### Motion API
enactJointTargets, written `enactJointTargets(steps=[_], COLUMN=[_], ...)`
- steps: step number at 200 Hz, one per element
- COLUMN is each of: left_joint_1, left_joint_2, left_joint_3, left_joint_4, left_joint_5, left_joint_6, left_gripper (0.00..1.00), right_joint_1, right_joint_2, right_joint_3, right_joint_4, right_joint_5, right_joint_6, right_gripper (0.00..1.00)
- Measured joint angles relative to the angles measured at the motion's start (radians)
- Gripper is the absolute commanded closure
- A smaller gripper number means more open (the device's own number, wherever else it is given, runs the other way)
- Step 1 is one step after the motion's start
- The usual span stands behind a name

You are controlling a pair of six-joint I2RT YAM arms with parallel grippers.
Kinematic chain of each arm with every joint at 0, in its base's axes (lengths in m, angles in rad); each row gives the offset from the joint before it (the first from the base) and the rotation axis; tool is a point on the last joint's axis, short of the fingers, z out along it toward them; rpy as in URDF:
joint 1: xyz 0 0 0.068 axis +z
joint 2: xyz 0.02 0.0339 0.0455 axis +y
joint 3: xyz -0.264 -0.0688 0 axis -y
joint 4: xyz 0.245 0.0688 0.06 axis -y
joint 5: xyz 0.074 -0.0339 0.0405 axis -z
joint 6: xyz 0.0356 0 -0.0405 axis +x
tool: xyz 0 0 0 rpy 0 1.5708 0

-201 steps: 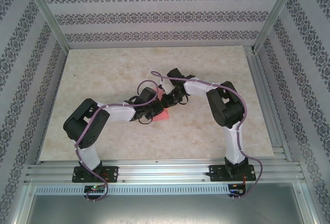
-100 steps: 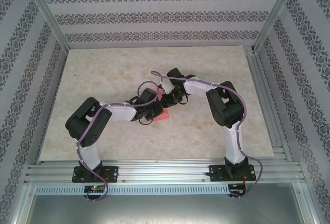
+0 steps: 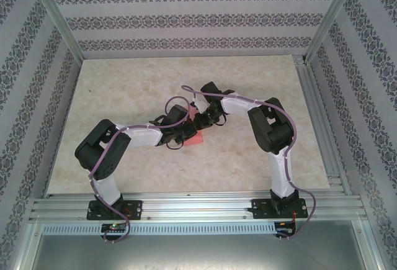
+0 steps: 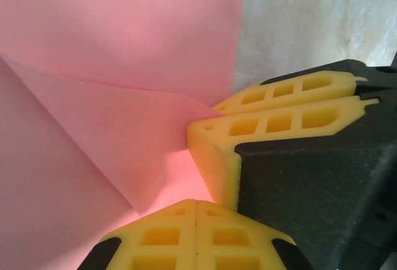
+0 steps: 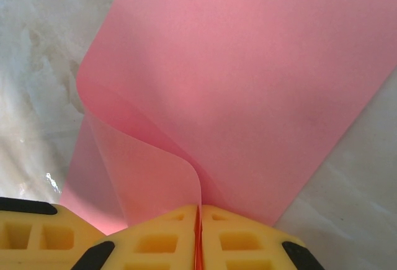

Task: Fold a paper plane with a square sheet of paper (pick it up from the middle)
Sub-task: Fold the triangle a second time at the center of the table.

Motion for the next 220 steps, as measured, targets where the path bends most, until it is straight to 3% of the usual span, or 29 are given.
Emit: enactJointTargets(steps=[220], left_joint_1=[-0.027], left_joint_2=[0.014], left_joint_3=[-0.061], left_joint_4=[0.109], left_joint_5=[0.009], left_joint_6=[-0.081], left_gripper=[1.0], right_joint_1=[-0.004], right_joint_2=[0.003], right_joint_3=[0.007], right_joint_4=[-0.007], right_joint_5=[0.003], right_joint_6=[-0.022], right_gripper=[0.9])
